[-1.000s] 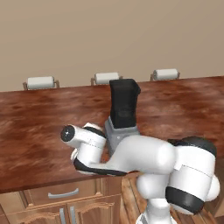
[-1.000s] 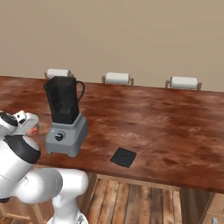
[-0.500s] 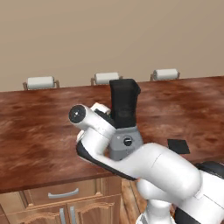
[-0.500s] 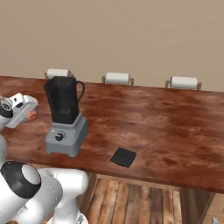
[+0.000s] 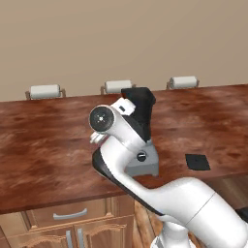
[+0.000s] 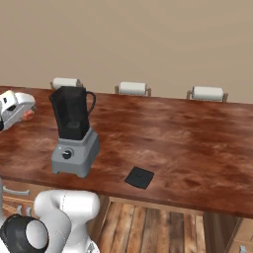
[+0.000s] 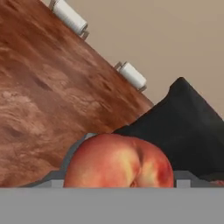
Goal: Open the blender lid, put the peach in the blender, close the lid, and start the blender.
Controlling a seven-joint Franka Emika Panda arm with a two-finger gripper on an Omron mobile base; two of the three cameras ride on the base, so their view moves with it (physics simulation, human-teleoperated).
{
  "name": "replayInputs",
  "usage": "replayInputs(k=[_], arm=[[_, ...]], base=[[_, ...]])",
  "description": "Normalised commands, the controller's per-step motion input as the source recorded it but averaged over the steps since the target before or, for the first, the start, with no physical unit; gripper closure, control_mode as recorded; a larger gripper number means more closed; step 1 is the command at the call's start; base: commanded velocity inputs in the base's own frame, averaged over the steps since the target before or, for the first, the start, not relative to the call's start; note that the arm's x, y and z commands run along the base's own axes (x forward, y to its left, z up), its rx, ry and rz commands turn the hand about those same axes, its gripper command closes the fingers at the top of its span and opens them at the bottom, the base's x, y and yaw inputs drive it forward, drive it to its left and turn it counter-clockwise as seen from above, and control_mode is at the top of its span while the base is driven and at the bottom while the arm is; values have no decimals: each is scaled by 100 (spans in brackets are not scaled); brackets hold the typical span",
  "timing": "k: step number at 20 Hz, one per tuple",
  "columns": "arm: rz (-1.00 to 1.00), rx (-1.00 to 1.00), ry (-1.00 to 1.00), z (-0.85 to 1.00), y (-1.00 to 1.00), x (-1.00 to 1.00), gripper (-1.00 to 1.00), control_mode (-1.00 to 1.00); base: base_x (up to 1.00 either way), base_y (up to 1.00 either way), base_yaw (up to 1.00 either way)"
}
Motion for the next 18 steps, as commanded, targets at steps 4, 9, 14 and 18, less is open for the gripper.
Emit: replayInputs(k=[4, 9, 14, 18], arm=[[0, 14, -12, 95, -32, -3, 100, -100], [0, 20, -8, 69, -51, 0, 100, -100], [0, 30, 0, 35, -59, 7, 100, -100], [0, 34, 3, 20, -46, 36, 100, -100]], base=[[0, 0, 0], [0, 0, 0], [0, 0, 0], [0, 0, 0]])
